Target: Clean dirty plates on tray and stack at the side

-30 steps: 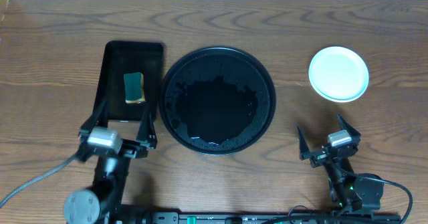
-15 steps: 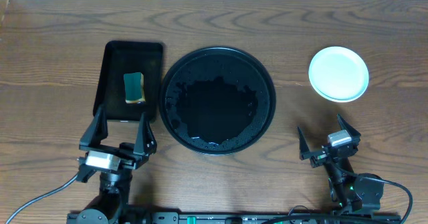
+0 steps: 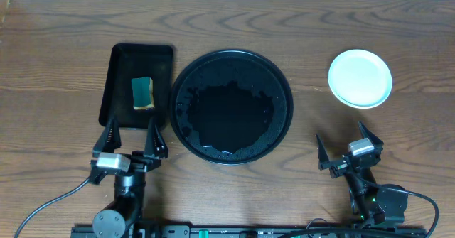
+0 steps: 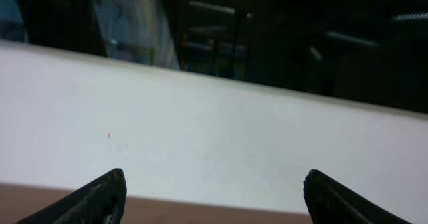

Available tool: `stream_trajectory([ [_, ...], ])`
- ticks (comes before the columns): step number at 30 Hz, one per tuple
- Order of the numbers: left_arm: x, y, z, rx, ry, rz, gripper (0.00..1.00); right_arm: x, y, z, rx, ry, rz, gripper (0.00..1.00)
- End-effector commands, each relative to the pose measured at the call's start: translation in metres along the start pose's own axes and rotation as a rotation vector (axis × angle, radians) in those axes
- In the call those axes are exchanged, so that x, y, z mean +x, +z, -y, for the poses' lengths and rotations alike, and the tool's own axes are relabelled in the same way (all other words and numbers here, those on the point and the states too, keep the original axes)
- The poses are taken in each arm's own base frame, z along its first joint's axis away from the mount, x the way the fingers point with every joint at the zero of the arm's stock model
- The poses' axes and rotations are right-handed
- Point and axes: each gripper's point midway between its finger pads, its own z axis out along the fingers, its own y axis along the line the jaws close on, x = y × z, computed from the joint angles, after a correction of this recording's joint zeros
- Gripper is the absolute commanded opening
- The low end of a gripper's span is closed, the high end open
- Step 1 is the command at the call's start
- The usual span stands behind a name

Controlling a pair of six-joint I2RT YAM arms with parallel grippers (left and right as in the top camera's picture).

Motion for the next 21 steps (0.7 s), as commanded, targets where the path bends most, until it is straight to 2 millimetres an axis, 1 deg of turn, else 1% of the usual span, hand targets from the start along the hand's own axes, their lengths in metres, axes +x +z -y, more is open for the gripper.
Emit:
stream_trajectory([
  [1, 0.021, -0.002, -0.007, -0.027, -0.005, -0.061, 0.84, 0.0, -0.001, 0.002, 0.01, 0.011, 0.001, 0.99],
  [4, 0.041, -0.004, -0.011, -0.044, -0.004, -0.143, 0.85, 0.0, -0.001, 0.002, 0.01, 0.011, 0.001, 0.99],
  [6, 0.06, -0.008, -0.015, -0.063, -0.001, -0.221, 0.84, 0.0, -0.001, 0.002, 0.01, 0.011, 0.001, 0.99],
  [9, 0.095, -0.019, -0.023, -0.098, 0.003, -0.37, 0.84, 0.0, -0.001, 0.002, 0.01, 0.011, 0.001, 0.99],
  [12, 0.123, -0.033, -0.029, -0.123, 0.005, -0.498, 0.84, 0.0, -0.001, 0.002, 0.01, 0.011, 0.001, 0.99],
  [13, 0.128, -0.036, -0.03, -0.127, 0.005, -0.522, 0.85, 0.0, -0.001, 0.002, 0.01, 0.011, 0.001, 0.99],
  [21, 0.127, -0.035, -0.028, -0.119, 0.002, -0.517, 0.84, 0.0, -0.001, 0.002, 0.01, 0.011, 0.001, 0.99],
])
